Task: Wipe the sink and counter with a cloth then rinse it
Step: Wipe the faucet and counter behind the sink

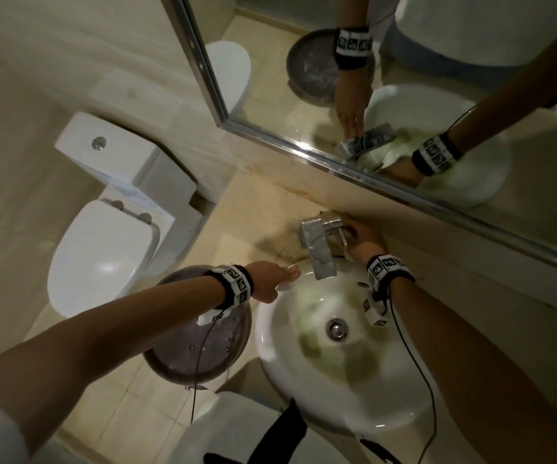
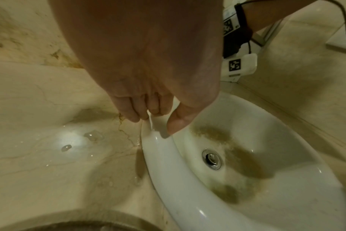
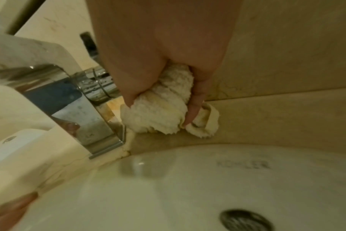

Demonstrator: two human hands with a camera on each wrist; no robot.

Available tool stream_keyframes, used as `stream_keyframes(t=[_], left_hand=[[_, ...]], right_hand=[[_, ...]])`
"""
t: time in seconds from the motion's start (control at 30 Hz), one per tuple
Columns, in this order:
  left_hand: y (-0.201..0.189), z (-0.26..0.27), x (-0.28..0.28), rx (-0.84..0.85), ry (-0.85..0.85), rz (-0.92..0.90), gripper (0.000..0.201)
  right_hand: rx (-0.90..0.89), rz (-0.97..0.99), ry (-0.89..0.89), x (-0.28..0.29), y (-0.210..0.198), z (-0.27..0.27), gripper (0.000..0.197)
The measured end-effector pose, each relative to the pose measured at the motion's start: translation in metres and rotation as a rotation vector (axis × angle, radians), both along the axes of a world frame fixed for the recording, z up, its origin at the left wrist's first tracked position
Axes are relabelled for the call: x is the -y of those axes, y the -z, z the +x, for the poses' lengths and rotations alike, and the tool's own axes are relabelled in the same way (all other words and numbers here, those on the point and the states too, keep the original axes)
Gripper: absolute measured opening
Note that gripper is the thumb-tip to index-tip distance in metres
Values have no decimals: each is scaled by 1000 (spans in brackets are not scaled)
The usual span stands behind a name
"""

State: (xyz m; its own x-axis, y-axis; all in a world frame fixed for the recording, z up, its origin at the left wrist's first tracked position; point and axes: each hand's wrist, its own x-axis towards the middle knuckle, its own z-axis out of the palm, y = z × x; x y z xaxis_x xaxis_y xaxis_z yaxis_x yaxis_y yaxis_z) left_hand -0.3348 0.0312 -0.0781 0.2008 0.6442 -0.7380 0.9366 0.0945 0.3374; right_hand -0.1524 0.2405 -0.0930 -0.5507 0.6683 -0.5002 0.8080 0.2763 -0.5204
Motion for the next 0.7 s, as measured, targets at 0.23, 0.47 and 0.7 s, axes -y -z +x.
stream_keyframes(t=[0.23, 0.47, 0.7], left_hand=[[4, -3, 3, 10, -25, 22, 83], [-2, -14, 0, 123, -196, 168, 54], [-45, -44, 2, 317, -839, 460, 87]], right_hand=[[-132, 62, 325, 14, -40, 52, 26], [-388, 251, 303, 43, -109, 30, 27], [-573, 129, 284, 98, -139, -51, 29]])
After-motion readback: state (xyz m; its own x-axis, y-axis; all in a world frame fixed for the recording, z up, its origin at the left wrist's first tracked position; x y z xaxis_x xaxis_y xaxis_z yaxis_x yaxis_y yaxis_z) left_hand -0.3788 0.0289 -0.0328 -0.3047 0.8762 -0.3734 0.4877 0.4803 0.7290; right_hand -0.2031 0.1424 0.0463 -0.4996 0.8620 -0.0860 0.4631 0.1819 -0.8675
